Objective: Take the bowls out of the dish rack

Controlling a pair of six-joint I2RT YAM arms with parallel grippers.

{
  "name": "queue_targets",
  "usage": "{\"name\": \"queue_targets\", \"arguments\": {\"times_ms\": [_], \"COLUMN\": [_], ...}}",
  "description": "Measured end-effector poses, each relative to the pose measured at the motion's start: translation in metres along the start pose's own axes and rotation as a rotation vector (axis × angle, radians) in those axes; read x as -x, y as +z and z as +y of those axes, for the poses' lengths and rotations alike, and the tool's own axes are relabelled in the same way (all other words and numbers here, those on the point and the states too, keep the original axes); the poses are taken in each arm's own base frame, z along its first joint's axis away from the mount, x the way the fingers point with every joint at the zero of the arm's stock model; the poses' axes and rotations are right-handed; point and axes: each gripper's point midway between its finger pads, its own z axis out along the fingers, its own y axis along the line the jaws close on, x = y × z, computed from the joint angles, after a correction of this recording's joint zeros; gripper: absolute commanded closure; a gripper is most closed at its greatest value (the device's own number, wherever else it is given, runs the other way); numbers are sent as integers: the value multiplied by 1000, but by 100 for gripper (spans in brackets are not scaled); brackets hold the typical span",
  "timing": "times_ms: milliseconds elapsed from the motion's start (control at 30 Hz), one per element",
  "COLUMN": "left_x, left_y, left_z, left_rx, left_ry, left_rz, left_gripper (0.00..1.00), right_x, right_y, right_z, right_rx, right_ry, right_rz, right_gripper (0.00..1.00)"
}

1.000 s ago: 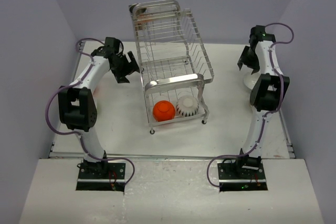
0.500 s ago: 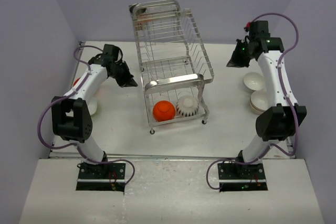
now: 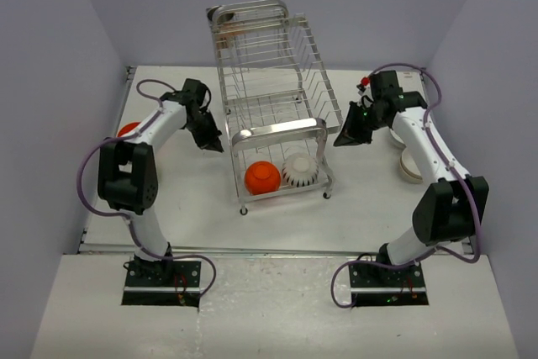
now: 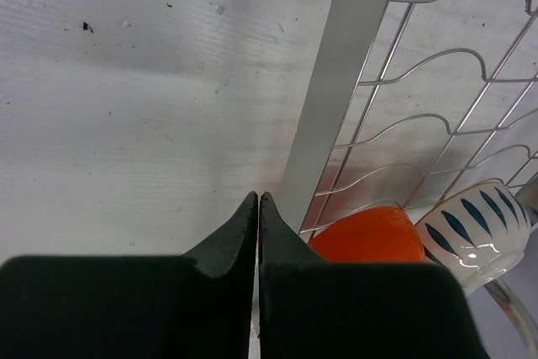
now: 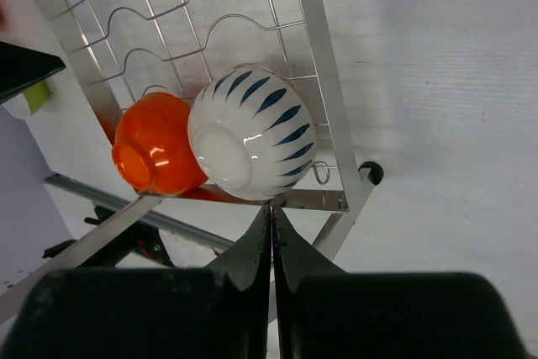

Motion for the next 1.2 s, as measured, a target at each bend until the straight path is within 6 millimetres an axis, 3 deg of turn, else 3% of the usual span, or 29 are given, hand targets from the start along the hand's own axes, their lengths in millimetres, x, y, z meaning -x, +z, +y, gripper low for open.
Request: {"name": "queue_targets", "arguments": {"times_ms": [167,467,700,1200], "left_x": [-6,-8,1,35], "left_y": [11,47,52,63], "left_z": [2,-3,-7,-32], "left_rx": [24,63,87,69], "left_ry": [9,22,26,34], "left_rz": [22,84,87,53], "left_gripper": [100,100,100,100], "right_x": [-8,-41,-51,-66], "right_y": [12,43,58,72], "right_z": [-12,-48,-62,-61], "right_rx": [-21,-122,-161,-213], "right_ry": [5,29,28,-36], "right_rz": [8,94,122,157], "right_gripper": [100,100,100,100]}}
